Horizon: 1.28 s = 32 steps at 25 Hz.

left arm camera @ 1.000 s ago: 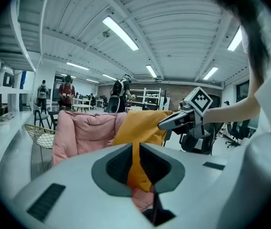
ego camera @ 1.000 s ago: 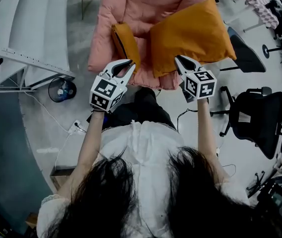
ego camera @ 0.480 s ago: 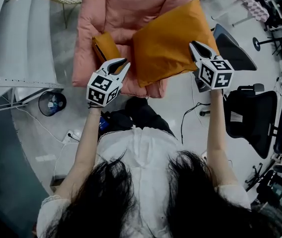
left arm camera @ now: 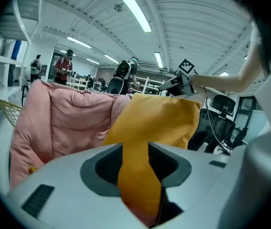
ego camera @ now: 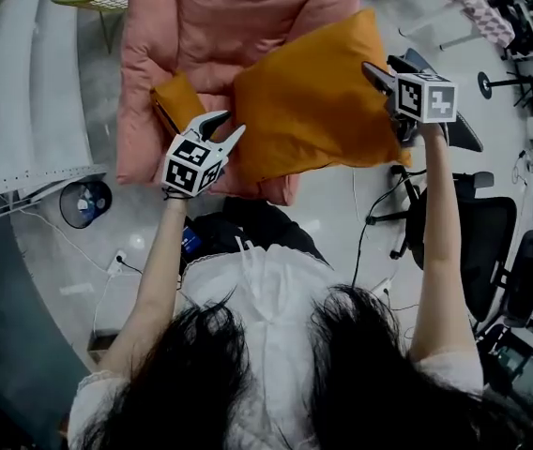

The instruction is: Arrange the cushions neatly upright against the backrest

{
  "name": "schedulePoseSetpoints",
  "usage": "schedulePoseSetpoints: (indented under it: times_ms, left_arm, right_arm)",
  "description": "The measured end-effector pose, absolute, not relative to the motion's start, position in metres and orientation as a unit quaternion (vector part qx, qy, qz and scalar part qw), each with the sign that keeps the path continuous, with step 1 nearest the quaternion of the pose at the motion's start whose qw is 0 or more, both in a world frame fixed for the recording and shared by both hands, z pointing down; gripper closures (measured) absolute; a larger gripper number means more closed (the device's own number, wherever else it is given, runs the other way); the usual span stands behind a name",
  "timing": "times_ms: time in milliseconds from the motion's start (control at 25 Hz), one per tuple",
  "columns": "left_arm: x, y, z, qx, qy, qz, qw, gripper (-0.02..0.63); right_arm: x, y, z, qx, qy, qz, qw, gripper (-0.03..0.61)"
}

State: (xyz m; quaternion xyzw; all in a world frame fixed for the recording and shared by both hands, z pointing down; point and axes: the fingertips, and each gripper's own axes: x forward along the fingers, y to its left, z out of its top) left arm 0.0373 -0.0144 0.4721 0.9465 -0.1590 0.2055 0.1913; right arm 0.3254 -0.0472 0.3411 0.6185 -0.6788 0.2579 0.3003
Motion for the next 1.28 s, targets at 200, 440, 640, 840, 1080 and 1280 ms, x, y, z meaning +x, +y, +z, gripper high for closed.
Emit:
schedulePoseSetpoints:
  times_ms: [200,440,640,840,1080,1280]
  left_arm:
    - [0.062,-0.032,0.515,0.933,-0.157,0.227,0.232,0.403]
    - [0.066,-0.057,0.592,0.890,-0.176,0.234,0.350,0.314]
    - [0.066,-0.072,0.648,0.859,-0.177,0.229,0.422,0.281]
    - [0.070,-0.069,0.687,0.822,-0.143,0.202,0.513,0.235]
    - [0.086,-0.059,0.693,0.804,-0.121,0.146,0.564,0.235]
    - [0.086,-0.062,0.690,0.812,-0.128,0.153,0.549,0.243]
  right_arm:
    - [0.355,-0.048,0.391,0.604,-0.647,0.290,0.365,0.295]
    - [0.375,-0.039,0.412,0.615,-0.629,0.296,0.373,0.296]
    - [0.384,-0.032,0.423,0.616,-0.632,0.310,0.354,0.308]
    - [0.383,-0.032,0.428,0.606,-0.643,0.318,0.343,0.328]
    - [0.385,-0.028,0.436,0.597,-0.654,0.322,0.335,0.362]
    - [0.388,-0.027,0.439,0.598,-0.658,0.315,0.331,0.376]
